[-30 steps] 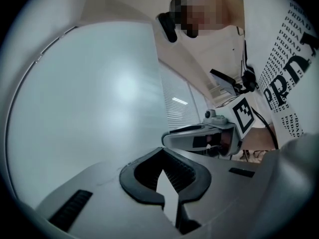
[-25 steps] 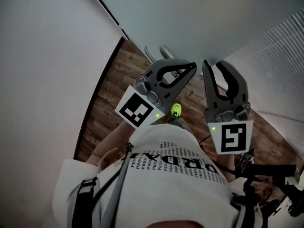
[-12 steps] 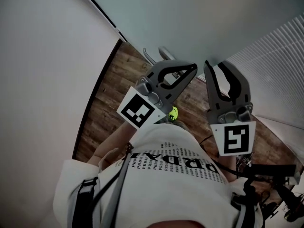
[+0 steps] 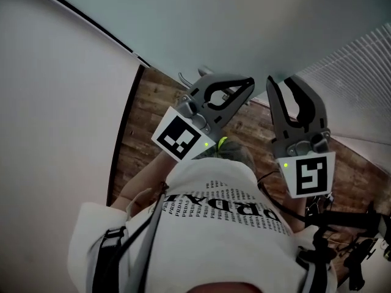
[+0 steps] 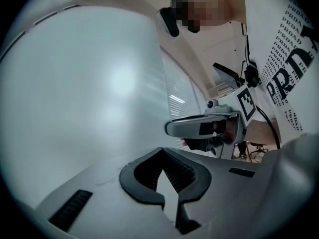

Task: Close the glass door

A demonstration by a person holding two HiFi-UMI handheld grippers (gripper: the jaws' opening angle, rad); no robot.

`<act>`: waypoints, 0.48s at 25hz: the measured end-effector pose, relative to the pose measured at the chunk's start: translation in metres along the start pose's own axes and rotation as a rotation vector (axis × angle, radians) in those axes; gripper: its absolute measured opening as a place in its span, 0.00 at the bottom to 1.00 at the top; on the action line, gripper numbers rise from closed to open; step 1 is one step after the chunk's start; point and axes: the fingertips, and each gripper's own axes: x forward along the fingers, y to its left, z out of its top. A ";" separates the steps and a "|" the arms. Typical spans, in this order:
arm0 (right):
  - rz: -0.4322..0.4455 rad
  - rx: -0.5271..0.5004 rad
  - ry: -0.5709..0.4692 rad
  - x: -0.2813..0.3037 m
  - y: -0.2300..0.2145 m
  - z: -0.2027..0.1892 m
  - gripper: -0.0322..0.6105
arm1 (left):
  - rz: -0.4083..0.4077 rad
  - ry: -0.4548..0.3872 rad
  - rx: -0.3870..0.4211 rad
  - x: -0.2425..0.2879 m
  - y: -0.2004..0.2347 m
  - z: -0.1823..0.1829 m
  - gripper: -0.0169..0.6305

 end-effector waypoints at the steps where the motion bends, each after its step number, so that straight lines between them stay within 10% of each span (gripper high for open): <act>1: -0.005 0.000 -0.004 0.000 0.000 0.003 0.15 | -0.003 -0.004 0.008 0.000 0.000 0.003 0.03; 12: 0.088 -0.009 -0.033 0.002 0.010 0.015 0.15 | 0.083 -0.011 0.010 -0.005 0.007 0.011 0.02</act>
